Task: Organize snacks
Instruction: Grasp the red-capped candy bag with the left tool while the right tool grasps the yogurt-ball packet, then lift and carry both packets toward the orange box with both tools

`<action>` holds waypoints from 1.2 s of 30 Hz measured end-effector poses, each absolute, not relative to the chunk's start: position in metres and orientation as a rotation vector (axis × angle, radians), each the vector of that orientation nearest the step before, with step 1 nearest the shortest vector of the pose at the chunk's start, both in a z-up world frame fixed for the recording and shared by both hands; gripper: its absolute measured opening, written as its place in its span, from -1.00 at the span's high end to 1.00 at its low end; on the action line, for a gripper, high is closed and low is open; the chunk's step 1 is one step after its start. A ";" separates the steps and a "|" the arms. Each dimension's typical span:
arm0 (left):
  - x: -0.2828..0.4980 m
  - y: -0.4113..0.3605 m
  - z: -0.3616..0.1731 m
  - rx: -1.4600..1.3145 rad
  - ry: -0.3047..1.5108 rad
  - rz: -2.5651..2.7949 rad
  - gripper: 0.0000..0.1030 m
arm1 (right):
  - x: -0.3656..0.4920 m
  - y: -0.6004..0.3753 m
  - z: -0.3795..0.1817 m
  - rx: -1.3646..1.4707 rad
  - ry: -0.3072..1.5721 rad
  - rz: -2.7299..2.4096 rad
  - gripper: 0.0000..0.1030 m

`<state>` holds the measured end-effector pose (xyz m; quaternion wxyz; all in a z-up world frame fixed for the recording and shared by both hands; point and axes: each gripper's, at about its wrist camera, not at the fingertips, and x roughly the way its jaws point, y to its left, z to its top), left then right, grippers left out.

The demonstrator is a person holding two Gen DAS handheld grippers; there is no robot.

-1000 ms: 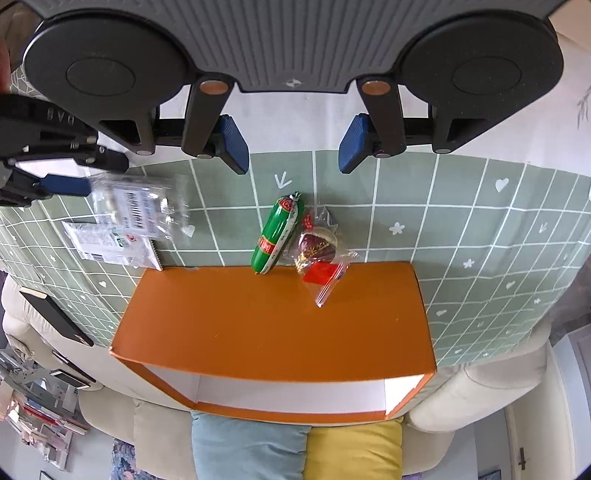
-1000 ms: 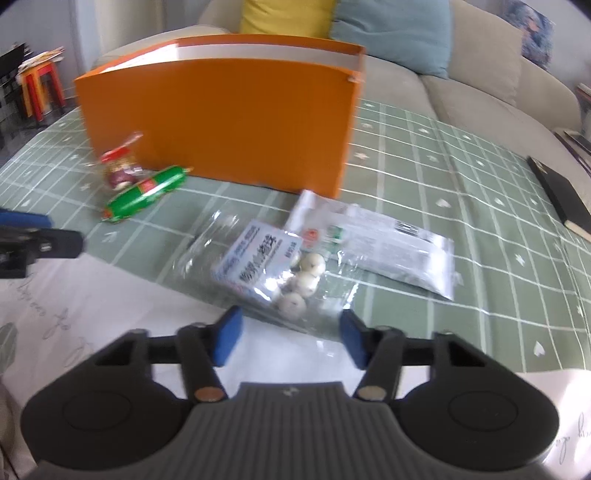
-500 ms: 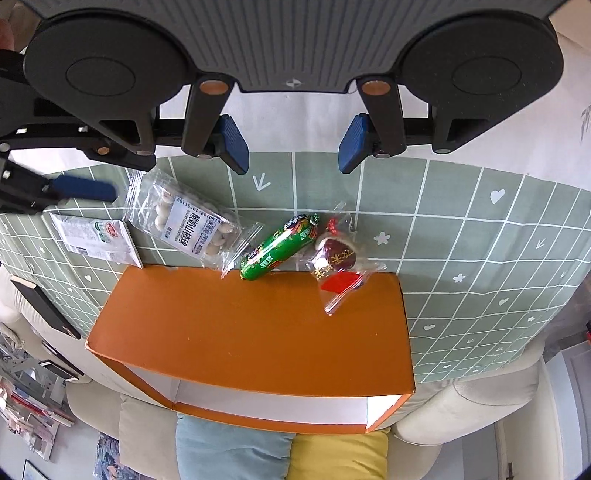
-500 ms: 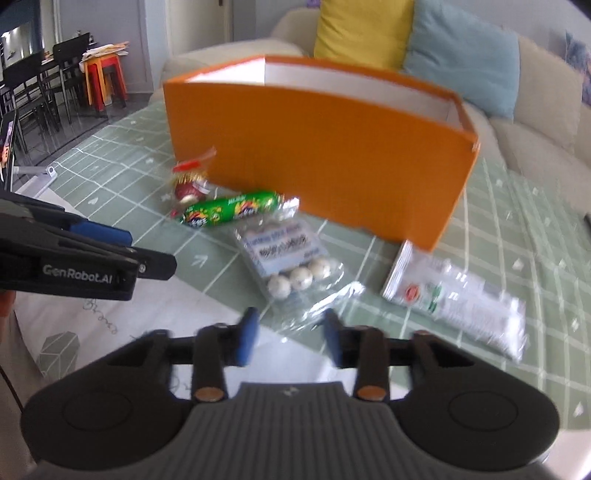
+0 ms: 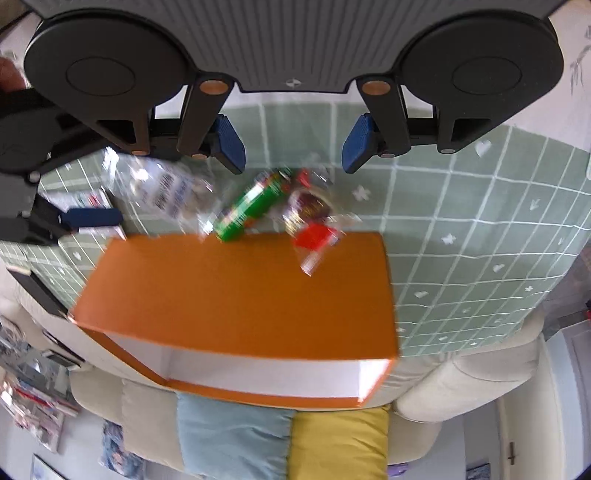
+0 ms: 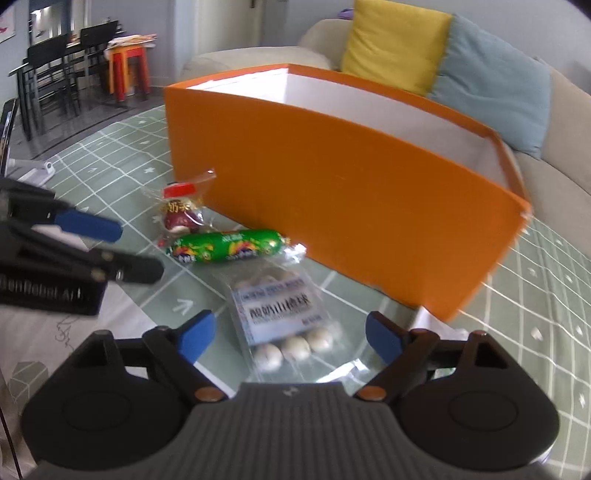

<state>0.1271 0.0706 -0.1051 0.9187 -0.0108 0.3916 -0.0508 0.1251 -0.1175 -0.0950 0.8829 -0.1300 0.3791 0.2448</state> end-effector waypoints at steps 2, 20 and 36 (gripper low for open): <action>0.135 0.078 -0.106 -0.052 0.806 -0.103 -0.38 | 0.132 -0.113 -0.098 -0.277 0.797 0.509 -0.67; 0.174 0.095 -0.126 -0.141 0.804 -0.155 0.02 | 0.130 -0.119 -0.102 -0.113 0.934 0.412 -0.34; 0.156 0.099 -0.114 -0.140 0.757 -0.113 0.18 | 0.125 -0.114 -0.104 -0.184 0.916 0.402 -0.22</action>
